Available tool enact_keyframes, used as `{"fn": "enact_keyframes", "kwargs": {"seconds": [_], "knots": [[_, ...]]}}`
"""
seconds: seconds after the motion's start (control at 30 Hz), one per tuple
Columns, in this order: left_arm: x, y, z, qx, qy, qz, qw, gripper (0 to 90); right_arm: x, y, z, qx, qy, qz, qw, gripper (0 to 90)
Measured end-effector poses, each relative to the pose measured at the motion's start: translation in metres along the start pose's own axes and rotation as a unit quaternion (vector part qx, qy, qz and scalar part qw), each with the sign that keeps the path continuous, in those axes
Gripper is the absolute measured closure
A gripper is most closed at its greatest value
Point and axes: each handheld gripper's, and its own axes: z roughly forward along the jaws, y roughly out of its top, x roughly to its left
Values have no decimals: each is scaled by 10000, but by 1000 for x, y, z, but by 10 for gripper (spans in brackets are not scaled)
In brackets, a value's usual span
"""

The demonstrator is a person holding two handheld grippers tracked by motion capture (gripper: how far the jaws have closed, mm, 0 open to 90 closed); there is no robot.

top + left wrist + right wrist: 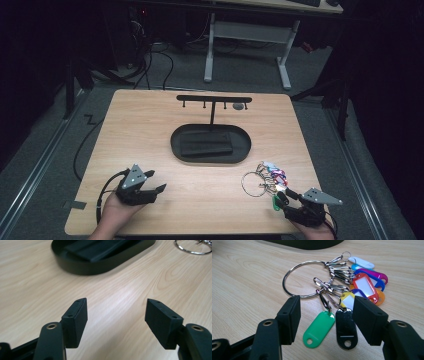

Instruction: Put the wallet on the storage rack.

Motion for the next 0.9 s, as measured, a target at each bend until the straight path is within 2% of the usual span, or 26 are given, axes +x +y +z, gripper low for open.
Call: {"fn": "enact_keyframes", "kwargs": {"seconds": [0.1, 0.2, 0.23, 0.27, 0.3, 0.47, 0.5, 0.6, 0.63, 0.73, 0.83, 0.87, 0.9], "knots": [[2, -16, -17, -142, 103, -204, 9996, 343, 0, -1, 1, 11, -21, 7, 10000, 403], [0, -25, -21, -115, 226, -206, 9995, 343, 0, 0, 0, 3, -26, -11, 10000, 408], [-1, -33, -23, -116, 162, -324, 9993, 343, 1, 0, 0, -28, -35, -43, 10000, 413], [-1, -33, -23, -116, 162, -324, 9993, 337, 1, 0, 0, -28, -35, -43, 10000, 413], [-2, -35, -23, -126, 75, -388, 9991, 332, 3, 0, -1, -44, -42, -46, 10000, 417], [-5, -33, -24, -302, -55, -397, 9987, 333, 11, 5, 1, 7, -118, -216, 9997, 424], [-7, -31, -26, -386, -70, -316, 9987, 332, 14, 7, 2, 40, -131, -256, 9996, 426], [-7, -31, -28, -479, -78, -301, 9984, 333, 21, 13, 8, 231, -165, -404, 9988, 423], [-6, -31, -28, -536, -142, -351, 9978, 333, 24, 16, 11, 313, -178, -444, 9984, 423], [-6, -32, -27, -492, -88, -280, 9984, 339, 29, 25, 18, 553, -319, -656, 9958, 422], [-5, -33, -28, -532, -118, -335, 9980, 339, 33, 32, 21, 712, -375, -718, 9942, 418], [-4, -33, -28, -543, -143, -350, 9978, 339, 34, 36, 22, 794, -412, -754, 9931, 419], [-4, -32, -29, -556, -151, -334, 9978, 337, 37, 44, 23, 959, -474, -877, 9904, 419]]}}
